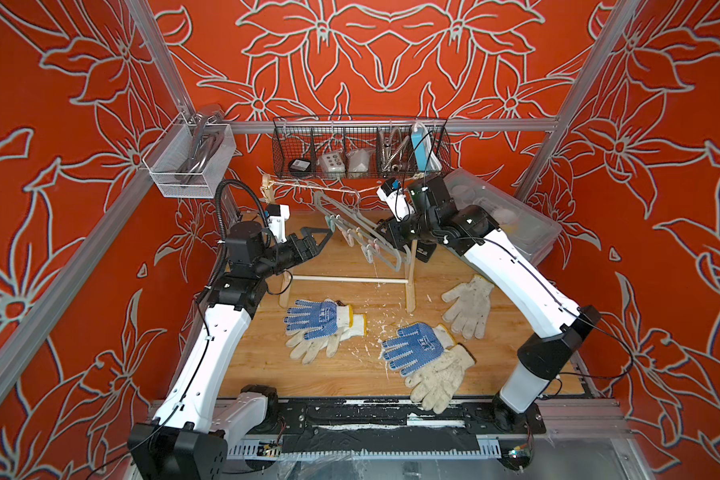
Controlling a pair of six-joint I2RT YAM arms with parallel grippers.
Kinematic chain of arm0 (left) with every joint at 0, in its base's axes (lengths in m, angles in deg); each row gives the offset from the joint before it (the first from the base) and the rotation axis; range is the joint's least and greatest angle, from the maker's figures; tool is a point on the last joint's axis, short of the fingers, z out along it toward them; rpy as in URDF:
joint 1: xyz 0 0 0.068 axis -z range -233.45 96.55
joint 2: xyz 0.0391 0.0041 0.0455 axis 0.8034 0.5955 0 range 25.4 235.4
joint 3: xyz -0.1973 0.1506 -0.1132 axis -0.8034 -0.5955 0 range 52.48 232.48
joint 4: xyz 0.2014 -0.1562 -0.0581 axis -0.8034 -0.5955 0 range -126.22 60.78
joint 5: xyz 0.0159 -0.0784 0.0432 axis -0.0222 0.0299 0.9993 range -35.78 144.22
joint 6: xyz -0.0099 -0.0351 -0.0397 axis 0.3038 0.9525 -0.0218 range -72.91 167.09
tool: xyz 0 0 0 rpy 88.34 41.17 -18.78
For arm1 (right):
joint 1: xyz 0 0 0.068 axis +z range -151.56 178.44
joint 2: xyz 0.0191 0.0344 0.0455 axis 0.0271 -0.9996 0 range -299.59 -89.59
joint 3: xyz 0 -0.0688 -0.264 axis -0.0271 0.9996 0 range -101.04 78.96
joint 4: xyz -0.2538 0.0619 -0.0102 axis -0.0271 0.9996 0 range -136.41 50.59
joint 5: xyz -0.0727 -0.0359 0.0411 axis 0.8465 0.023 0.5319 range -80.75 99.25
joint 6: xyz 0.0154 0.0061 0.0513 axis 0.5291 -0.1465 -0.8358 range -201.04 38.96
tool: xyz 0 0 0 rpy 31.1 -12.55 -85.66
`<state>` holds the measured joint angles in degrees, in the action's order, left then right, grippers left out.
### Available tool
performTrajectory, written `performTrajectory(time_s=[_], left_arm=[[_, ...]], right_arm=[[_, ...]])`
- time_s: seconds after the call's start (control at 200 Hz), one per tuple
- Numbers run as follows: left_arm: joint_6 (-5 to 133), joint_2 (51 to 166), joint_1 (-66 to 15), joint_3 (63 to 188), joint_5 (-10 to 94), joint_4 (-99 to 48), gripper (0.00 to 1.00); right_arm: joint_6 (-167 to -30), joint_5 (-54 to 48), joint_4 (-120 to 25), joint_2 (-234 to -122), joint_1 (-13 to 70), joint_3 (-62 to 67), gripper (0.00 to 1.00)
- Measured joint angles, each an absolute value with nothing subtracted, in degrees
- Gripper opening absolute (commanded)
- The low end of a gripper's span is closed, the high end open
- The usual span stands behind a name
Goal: Clip the gloves onto a hanger to dry
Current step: Adjust the hanger on the clothesline.
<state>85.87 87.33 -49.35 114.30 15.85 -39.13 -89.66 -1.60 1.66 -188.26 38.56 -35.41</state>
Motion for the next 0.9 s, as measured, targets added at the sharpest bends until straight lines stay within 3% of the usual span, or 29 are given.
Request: performTrajectory(time_s=[0.305, 0.59, 0.896], left_arm=[[87.6, 91.3, -45.5, 114.4, 14.6, -35.0, 0.87], [85.3, 92.0, -42.6, 116.8, 17.0, -38.0, 0.86], [82.0, 92.0, -38.3, 120.4, 21.8, -43.2, 0.86]], right_arm=[[-88.0, -2.6, 1.6, -190.3, 38.6, -35.4, 0.0], [-87.8, -2.2, 1.6, -190.5, 38.8, -35.4, 0.0], [-89.6, 7.6, 1.6, -183.5, 39.5, -30.3, 0.0]])
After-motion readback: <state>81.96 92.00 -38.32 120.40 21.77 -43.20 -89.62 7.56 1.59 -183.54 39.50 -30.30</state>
